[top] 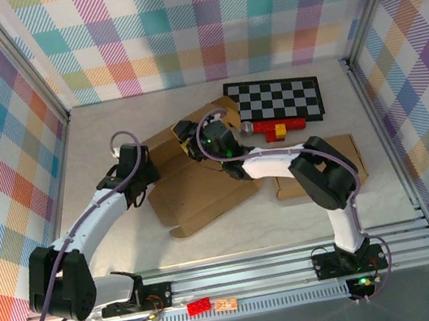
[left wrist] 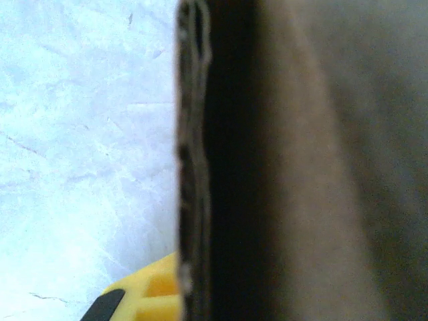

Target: Fold the paper box

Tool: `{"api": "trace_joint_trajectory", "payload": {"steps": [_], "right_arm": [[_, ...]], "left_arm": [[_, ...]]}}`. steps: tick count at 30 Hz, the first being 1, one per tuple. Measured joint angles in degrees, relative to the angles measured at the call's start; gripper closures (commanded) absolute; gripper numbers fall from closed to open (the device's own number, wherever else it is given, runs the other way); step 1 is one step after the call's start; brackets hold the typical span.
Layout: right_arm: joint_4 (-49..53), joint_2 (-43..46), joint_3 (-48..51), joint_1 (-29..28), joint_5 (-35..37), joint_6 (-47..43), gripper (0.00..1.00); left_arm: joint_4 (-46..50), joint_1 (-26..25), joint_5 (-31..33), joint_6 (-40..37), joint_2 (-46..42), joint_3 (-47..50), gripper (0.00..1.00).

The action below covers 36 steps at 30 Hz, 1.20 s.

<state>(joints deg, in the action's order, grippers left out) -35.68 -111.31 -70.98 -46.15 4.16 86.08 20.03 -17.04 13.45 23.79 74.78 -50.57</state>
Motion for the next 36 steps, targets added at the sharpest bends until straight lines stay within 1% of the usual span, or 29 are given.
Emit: {"api": "trace_joint_trajectory", "payload": {"steps": [1,2,3,6,8,12,17,22,25,28,32,34,36], "right_arm": [[3.1,1.6,-0.5,0.0,-0.1,0.0,0.32],[6.0,2.9,-1.3,0.1,-0.1,0.1,0.26],[8.5,4.1,-2.1,0.3,-0.1,0.1,0.22],[17.3,8.0,-5.1,1.0,-0.1,-0.2,0.16],[23.6,10.5,-7.5,1.5,-0.2,-1.6,0.14],[33.3,14.3,-12.6,3.8,-0.3,-6.1,0.14],[41.9,20.6,-15.0,9.8,-1.9,-12.5,0.21],[49.0,25.8,-15.3,16.9,-4.0,-19.8,0.38],[53.5,26.6,-17.2,19.0,-4.6,-24.7,0.45],[58.1,26.1,-20.6,19.6,-5.9,-28.4,0.51],[62.9,23.0,-26.7,19.7,-7.3,-32.2,0.51],[64.5,21.5,-28.2,19.7,-7.7,-33.6,0.46],[65.9,20.1,-28.7,19.7,-7.7,-34.7,0.45]], "left_arm": [[1.1,0.3,-0.6,-0.4,0.0,-1.4,1.00],[2.2,0.6,-1.2,-0.7,0.0,-2.8,1.00],[3.1,0.9,-1.8,-0.9,0.0,-4.0,1.00],[6.5,2.3,-3.8,-1.1,0.0,-7.8,1.00],[8.6,3.5,-5.0,-1.1,0.0,-10.1,1.00],[15.0,5.7,-7.5,-0.8,0.7,-15.5,1.00],[23.5,8.9,-12.9,0.1,5.6,-27.1,1.00],[29.8,11.2,-18.7,1.6,8.9,-33.5,1.00],[33.4,11.9,-21.9,2.3,10.6,-36.1,1.00],[35.4,12.0,-24.7,2.6,11.3,-36.6,1.00],[37.1,12.0,-27.0,3.0,11.3,-36.6,1.00],[37.1,12.0,-27.8,3.1,11.3,-36.7,1.00],[37.2,12.0,-28.6,3.2,11.3,-36.9,1.00]]}}
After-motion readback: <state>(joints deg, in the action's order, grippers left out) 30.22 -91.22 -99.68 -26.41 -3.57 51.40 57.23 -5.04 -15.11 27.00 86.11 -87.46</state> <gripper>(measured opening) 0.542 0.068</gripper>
